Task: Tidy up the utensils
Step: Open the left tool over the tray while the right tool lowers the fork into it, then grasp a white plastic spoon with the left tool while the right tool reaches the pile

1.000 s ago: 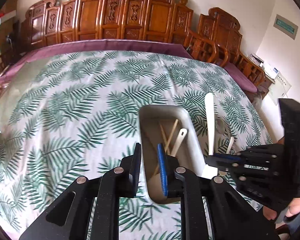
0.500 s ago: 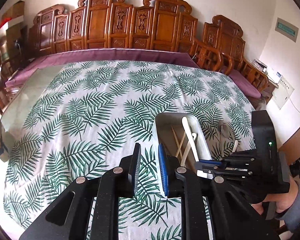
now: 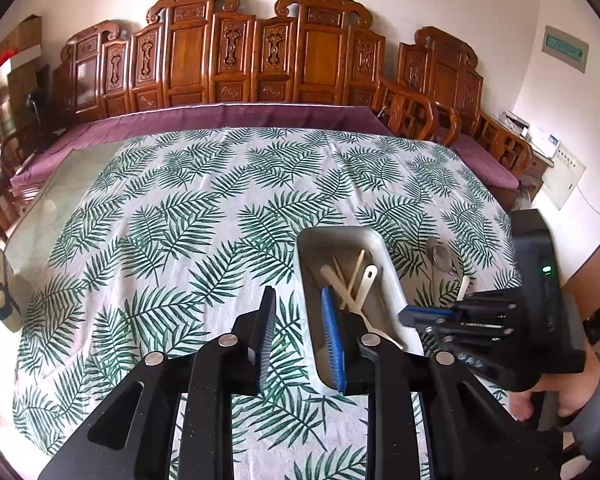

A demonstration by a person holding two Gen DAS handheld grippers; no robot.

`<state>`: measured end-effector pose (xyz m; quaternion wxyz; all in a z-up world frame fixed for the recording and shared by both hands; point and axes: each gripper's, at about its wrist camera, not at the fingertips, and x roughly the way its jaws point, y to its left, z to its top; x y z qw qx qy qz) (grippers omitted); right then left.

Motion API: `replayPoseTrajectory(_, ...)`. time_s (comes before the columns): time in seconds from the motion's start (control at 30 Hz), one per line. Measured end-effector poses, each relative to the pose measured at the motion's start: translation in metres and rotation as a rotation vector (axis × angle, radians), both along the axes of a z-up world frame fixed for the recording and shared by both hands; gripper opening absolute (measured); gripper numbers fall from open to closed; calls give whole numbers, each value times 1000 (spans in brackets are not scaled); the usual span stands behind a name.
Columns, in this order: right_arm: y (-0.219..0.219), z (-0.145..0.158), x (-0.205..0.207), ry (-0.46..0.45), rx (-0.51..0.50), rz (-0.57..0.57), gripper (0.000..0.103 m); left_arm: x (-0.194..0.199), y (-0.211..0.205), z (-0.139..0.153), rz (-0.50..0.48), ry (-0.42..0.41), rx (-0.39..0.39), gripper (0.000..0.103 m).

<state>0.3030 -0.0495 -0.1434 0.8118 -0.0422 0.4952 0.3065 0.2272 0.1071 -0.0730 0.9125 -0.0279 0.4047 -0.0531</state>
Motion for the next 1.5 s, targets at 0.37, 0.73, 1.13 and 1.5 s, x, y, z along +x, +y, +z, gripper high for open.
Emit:
replayPoseTrajectory(0.37,-114,18,-38,-59,-32,-151,5,0,-42,-5,-66,13,-8,36)
replayPoseTrajectory(0.73,-176,11,-45,-63,-41,-258,12,8,-105,-20,-174,45,-1,49)
replayPoseTrajectory(1.13,-192,-6,-41,-46,-58,-277,16,23,-160,-62,-270,133,21,58)
replayPoseTrajectory(1.5,-220,-25,-55,1,-60,-320,16,46,-217,-102,-400,208,102,57)
